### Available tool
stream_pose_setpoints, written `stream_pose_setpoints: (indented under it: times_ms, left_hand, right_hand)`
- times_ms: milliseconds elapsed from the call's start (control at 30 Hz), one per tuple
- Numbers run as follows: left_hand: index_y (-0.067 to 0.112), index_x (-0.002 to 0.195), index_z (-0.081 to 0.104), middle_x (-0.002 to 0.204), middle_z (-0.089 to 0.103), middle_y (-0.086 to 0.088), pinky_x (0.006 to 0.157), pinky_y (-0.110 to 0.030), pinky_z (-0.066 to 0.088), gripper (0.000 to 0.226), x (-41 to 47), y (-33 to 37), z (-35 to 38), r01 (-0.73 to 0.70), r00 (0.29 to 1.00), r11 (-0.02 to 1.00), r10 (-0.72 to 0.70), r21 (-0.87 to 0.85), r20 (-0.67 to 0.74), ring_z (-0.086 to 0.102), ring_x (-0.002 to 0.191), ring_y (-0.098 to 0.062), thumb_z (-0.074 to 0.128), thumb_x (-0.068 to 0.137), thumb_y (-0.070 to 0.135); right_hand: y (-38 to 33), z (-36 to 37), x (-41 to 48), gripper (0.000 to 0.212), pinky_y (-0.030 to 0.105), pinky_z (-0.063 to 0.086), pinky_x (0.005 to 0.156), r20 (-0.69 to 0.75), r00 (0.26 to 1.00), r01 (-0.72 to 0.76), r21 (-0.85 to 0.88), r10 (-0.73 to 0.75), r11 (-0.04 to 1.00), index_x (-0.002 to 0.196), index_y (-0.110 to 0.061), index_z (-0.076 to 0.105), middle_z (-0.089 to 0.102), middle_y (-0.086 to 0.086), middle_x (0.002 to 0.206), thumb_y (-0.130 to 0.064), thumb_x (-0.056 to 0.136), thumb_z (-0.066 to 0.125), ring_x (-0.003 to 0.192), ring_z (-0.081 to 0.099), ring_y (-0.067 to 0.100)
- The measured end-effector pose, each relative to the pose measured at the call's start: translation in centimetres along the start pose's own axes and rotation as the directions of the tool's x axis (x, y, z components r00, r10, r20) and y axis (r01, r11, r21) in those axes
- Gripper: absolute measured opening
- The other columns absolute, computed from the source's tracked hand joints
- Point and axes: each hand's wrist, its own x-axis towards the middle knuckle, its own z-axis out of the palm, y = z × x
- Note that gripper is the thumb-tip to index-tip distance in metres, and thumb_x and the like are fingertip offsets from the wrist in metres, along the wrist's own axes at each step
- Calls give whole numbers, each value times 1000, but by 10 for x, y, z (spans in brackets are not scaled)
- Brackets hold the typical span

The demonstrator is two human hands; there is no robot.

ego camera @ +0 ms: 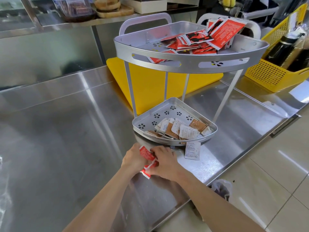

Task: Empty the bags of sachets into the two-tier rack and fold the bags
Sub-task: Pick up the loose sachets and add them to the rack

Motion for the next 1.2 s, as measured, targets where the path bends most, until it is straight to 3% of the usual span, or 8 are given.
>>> stream_pose_setpoints:
  times_ms: [233, 367, 500, 733, 933, 1000, 1100, 1200]
  left_hand:
    - [19, 91, 48, 81, 57, 2, 57, -28, 42, 27, -9, -11, -3, -62, 998, 975, 57, -215, -29, 58, 78, -22, 68, 73, 20]
    - [19, 83, 52, 80, 62, -5, 62, -29, 49, 24, -22, -12, -16, -83, 995, 887, 99, -454, 12, 60, 71, -19, 72, 73, 10]
    - [23, 81, 54, 86, 66, -4, 65, -26, 51, 14, -38, 4, -48, -256, 967, 861, 229, -440, -114, 64, 78, -19, 63, 82, 12]
    - [32, 80, 57, 85, 68, 3, 64, -19, 52, 22, -75, 80, -133, -616, 788, 614, 459, -494, -411, 66, 77, -11, 67, 82, 12]
    - [38, 87, 48, 85, 60, 9, 59, -17, 54, 37, -97, 170, -191, -863, 505, 365, 605, -349, -616, 62, 69, 2, 68, 79, 8]
    - [35, 91, 44, 85, 56, 10, 65, -22, 55, 35, -94, 197, -200, -890, 452, 366, 626, -273, -636, 62, 74, -1, 66, 81, 9]
    - [19, 97, 49, 99, 56, 1, 82, -35, 51, 18, -77, 229, -200, -836, 524, 507, 626, -209, -578, 57, 94, -17, 62, 85, 14]
    - [10, 103, 56, 113, 54, -8, 79, -26, 40, 19, -55, 244, -192, -778, 562, 622, 625, -88, -541, 47, 93, -14, 62, 85, 15]
  right_hand:
    - [-14, 9, 0, 61, 40, 33, 93, 12, 995, -101, -82, 102, 991, 109, -12, 46, 57, 7, 115, -40, 62, 74, 111, 48, 27]
    - [-20, -2, -9, 34, 32, 50, 76, 128, 990, -93, 355, 50, 930, 90, -20, 44, 56, -7, 82, -18, 71, 72, 81, 59, 15]
    - [-39, -31, -17, 35, 13, 44, 43, 107, 994, -43, 523, -16, 851, 95, -27, 43, 58, -10, 75, -9, 77, 68, 50, 58, -2]
    - [-99, -133, -25, 35, 13, 41, 44, -224, 963, 254, 584, -147, 771, 83, -35, 44, 61, -8, 74, -8, 80, 65, 51, 57, -2]
    - [-139, -230, -36, 21, 23, 36, 38, -501, 844, 486, 567, -190, 664, 87, -23, 50, 56, -4, 57, -4, 85, 57, 42, 50, 10]
    - [-143, -259, -32, 21, 22, 40, 42, -540, 830, 465, 532, -140, 708, 83, -24, 50, 56, 0, 63, -5, 85, 58, 44, 52, 7]
    - [-140, -288, -16, 22, 26, 43, 50, -558, 830, 345, 492, -15, 799, 77, -23, 50, 57, 1, 69, -5, 81, 62, 50, 54, 6]
    - [-129, -301, 3, 16, 29, 37, 52, -539, 841, 202, 406, 55, 891, 76, -19, 51, 56, 2, 65, -8, 79, 62, 53, 49, 13]
